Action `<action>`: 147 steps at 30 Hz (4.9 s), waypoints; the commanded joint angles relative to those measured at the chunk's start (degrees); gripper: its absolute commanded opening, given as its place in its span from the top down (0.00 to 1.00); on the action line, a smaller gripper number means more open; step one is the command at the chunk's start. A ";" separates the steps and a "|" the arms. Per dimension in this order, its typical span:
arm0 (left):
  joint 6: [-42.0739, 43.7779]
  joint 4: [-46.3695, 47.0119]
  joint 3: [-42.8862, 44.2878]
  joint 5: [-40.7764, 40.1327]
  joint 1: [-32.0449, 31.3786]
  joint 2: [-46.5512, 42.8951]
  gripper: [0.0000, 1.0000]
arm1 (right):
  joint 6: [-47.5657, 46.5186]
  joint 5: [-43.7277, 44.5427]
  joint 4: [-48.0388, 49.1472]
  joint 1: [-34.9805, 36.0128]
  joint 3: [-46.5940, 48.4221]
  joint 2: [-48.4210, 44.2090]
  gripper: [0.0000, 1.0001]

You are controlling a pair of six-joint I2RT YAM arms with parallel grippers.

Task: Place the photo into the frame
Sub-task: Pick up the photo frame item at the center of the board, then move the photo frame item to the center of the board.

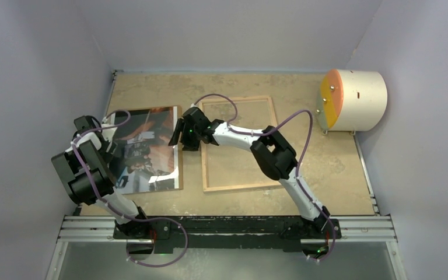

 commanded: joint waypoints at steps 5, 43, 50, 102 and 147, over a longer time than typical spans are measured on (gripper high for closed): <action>-8.77 -1.61 2.26 7.26 -8.00 9.63 0.23 | 3.01 -0.36 -6.48 -3.10 2.40 5.22 0.31; -6.66 -1.29 -2.22 8.21 -9.16 5.87 0.26 | 6.89 -10.68 3.06 10.17 -28.86 -15.57 0.34; -6.24 -1.27 -2.81 8.09 -9.16 5.89 0.27 | 12.30 -12.38 12.01 10.20 -33.50 -16.44 0.36; -5.04 -7.09 3.72 6.27 -8.12 3.61 0.19 | 3.31 -9.20 24.03 6.11 -29.48 -19.43 1.00; -24.77 -13.39 20.73 5.97 -57.24 7.13 0.00 | -2.62 16.91 -14.57 -31.48 -60.90 -71.52 1.00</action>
